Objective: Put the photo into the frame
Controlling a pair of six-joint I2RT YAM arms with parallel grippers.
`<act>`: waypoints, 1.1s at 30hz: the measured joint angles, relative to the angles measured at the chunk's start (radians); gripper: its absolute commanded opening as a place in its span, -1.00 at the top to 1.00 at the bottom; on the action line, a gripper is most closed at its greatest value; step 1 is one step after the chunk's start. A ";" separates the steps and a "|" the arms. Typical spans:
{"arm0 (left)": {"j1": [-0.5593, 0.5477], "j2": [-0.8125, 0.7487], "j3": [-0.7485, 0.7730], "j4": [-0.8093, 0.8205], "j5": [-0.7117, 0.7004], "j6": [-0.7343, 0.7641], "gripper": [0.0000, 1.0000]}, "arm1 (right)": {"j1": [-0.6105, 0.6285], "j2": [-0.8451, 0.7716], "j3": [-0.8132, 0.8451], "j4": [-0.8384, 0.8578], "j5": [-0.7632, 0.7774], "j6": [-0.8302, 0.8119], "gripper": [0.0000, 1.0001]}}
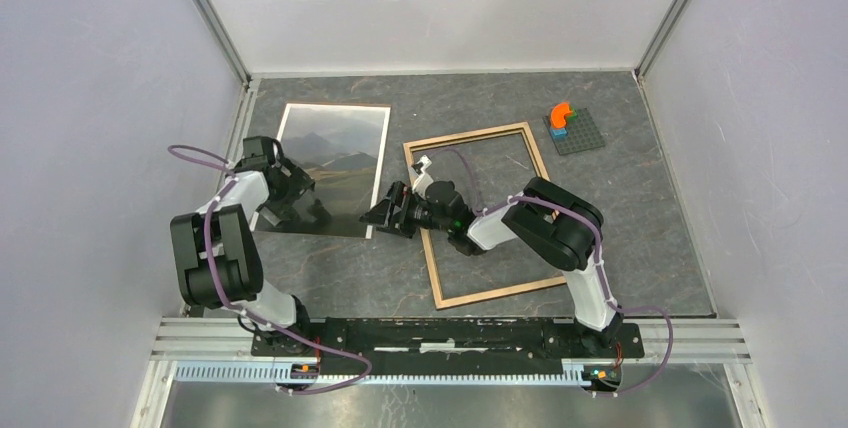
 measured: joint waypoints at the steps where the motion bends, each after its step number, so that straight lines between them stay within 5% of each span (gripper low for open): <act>1: -0.003 -0.011 -0.010 0.001 0.012 -0.001 -1.00 | 0.000 0.000 -0.006 0.002 0.000 0.000 -0.83; 14: -0.040 -0.065 -0.001 -0.057 -0.002 0.018 -1.00 | -0.003 -0.015 -0.030 -0.078 0.013 -0.082 -0.86; 22: 0.115 -0.006 0.109 0.068 0.054 0.121 -1.00 | -0.003 -0.018 -0.021 -0.102 0.022 -0.134 -0.87; 33: 0.193 0.140 0.190 0.127 0.168 0.194 -1.00 | -0.005 -0.014 0.002 -0.113 -0.014 -0.158 -0.87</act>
